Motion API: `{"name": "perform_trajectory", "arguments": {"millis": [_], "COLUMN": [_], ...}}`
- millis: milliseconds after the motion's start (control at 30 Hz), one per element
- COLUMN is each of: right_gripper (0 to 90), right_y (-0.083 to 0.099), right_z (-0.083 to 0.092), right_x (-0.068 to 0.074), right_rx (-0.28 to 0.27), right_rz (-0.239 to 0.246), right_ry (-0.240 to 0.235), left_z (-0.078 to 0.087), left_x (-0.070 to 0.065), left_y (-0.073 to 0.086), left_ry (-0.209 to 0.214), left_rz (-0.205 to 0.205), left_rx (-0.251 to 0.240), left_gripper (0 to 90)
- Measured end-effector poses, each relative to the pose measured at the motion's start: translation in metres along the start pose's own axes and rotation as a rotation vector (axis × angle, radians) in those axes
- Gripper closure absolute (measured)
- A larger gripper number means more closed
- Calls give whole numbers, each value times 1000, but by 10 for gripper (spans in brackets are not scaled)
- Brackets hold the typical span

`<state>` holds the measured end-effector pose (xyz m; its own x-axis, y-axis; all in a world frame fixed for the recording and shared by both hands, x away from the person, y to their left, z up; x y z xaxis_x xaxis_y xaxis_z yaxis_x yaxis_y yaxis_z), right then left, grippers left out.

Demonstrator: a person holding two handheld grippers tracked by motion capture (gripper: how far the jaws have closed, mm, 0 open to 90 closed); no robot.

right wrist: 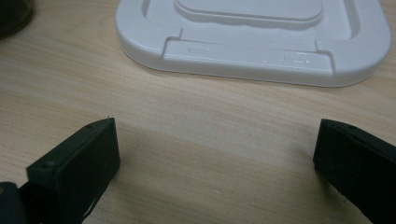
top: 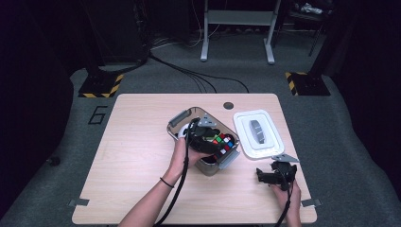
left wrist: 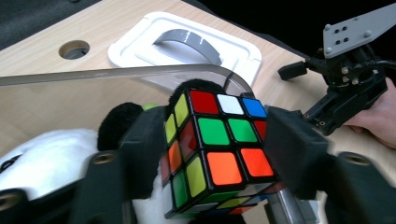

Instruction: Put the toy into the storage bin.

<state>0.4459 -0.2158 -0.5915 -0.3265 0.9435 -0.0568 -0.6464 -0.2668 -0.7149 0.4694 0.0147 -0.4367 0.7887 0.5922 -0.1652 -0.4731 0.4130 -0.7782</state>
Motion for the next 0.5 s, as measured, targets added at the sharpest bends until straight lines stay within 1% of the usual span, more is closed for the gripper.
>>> {"name": "perform_trajectory", "arguments": {"millis": [33, 100, 200, 233, 300, 433, 500], "right_gripper": [0, 0, 0, 0, 0, 0, 0], "right_y": [0, 0, 0, 0, 0, 0, 0], "right_z": [0, 0, 0, 0, 0, 0, 0], "right_x": [0, 0, 0, 0, 0, 0, 0], "right_rx": [0, 0, 0, 0, 0, 0, 0], "right_rz": [0, 0, 0, 0, 0, 0, 0], "right_ry": [0, 0, 0, 0, 0, 0, 0], "left_z": [-1, -3, -3, -3, -3, -4, -4], "left_x": [1, 3, 3, 3, 5, 6, 8], "left_y": [1, 2, 4, 5, 7, 11, 13], "left_ry": [-3, 7, -4, 0, -6, -15, -8], "left_rz": [-2, 1, -17, -14, -24, -28, -22], "left_rx": [0, 9, 22, 22, 32, 39, 36], "left_gripper": [475, 475, 477, 477, 478, 479, 480]}}
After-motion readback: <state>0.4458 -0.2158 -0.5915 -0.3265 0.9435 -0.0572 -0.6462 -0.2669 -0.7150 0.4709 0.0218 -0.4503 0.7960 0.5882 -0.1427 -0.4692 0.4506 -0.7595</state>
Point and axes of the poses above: each handheld gripper's, and its own axes: z roughly backward along the jaws, y roughly out of its underside, x roughly to its left, the point moved 9 cm from there along -z, roughly forward along the jaws, and after that the axes turned 5 degrees about z, right-handed, at the moved point
